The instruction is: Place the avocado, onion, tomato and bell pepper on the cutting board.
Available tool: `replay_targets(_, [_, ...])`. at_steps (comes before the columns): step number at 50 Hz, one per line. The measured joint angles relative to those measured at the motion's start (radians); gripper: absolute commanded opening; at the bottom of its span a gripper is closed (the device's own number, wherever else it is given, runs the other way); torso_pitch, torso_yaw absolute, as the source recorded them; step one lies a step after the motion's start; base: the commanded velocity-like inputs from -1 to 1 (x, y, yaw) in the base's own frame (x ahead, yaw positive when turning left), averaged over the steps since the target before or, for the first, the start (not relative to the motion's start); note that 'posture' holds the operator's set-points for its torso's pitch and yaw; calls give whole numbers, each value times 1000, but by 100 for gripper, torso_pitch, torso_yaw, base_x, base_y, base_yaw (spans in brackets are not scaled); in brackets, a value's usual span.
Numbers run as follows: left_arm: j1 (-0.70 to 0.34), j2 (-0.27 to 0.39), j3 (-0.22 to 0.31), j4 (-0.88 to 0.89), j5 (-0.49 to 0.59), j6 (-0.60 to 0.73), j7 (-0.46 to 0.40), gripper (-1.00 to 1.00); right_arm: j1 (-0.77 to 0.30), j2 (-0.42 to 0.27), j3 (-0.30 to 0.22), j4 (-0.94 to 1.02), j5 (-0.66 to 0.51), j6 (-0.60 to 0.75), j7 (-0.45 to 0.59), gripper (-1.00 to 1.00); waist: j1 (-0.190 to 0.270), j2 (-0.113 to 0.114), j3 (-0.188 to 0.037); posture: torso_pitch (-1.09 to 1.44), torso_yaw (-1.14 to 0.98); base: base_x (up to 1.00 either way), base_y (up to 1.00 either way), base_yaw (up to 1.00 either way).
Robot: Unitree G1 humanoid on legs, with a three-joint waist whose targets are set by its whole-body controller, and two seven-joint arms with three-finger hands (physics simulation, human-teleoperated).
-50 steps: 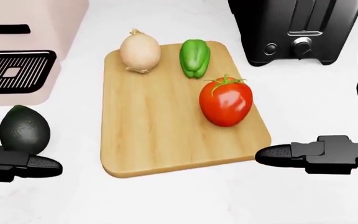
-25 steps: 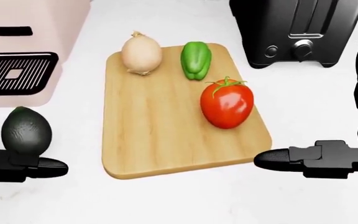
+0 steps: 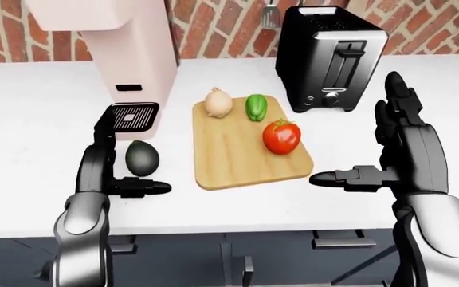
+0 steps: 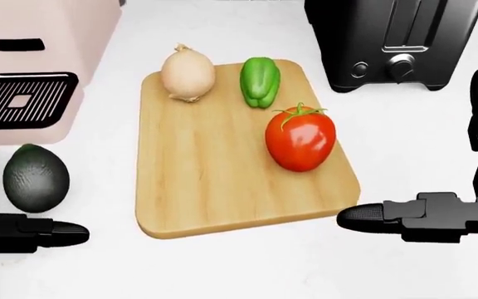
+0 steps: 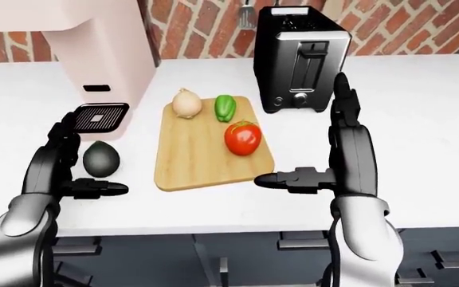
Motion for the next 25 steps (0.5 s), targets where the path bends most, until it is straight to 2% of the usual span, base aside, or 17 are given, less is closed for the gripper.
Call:
replay_targets(2, [4,-1,4,10,-9,-17,3,94,-2,-1,0,4,0,0,-1,100,0,2,-2,0,0,0,0,0])
replay_targets(3, [5,0,5,14,-12,-23,5,91,-6,-2,-1,5,0,1,-1,100,-1,3,-2,0,0,0,0,0])
replay_targets(4, [5,1,5,16,-13,-24,6,80,-9,-3,-1,6,0,3,-1,100,-1,3,-3,0,0,0,0,0])
replay_targets(9, [3,7,1,7,-7,-7,-3,73,-22,-9,-3,6,2,11,1,100,0,4,0,0,0,0,0,0])
replay_targets(13, [2,7,-1,-1,-1,5,-6,43,-10,-4,-6,7,6,1,-1,100,0,3,1,0,0,0,0,0])
replay_targets(19, [0,7,3,-14,19,9,4,23,11,4,-6,20,11,-20,-10,100,-1,3,2,0,0,0,0,0])
replay_targets(20, [-1,7,4,-15,21,8,7,-7,15,5,-7,22,13,-24,-10,100,0,3,1,0,0,0,0,0])
replay_targets(22, [-2,8,7,-18,26,3,11,-3,22,7,-11,21,16,-29,-11,100,0,3,0,0,0,0,0,0])
replay_targets(25, [2,6,5,-25,29,1,11,-16,26,6,-16,11,19,-29,-11,100,0,3,-2,0,0,0,0,0])
